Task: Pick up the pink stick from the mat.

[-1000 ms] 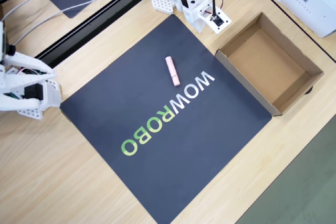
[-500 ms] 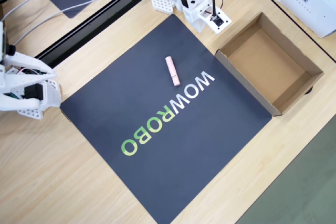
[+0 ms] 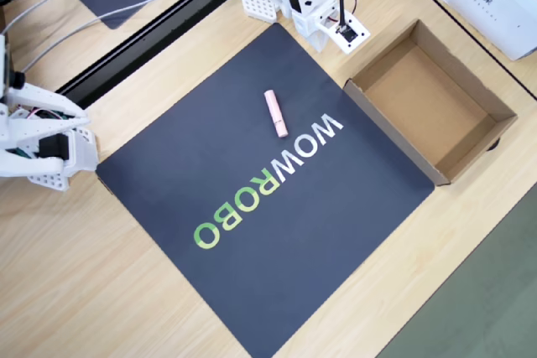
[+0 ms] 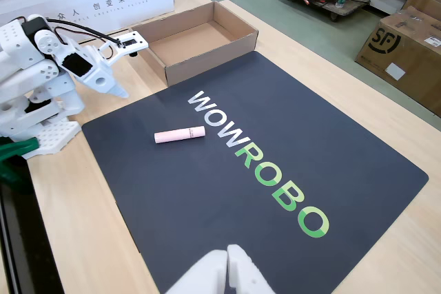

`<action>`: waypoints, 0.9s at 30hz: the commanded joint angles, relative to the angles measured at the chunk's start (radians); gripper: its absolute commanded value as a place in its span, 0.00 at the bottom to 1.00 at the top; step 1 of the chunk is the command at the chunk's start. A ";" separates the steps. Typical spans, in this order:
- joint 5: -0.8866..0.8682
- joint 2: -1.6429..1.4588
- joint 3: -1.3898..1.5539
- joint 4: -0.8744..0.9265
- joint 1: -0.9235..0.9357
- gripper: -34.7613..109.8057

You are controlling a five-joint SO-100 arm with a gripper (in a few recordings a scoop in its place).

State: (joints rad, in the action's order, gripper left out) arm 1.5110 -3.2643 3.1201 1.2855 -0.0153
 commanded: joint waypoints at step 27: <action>0.014 -0.014 -0.270 0.017 0.021 0.24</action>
State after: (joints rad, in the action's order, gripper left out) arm 1.5156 -3.2643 2.9192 1.2855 -0.0046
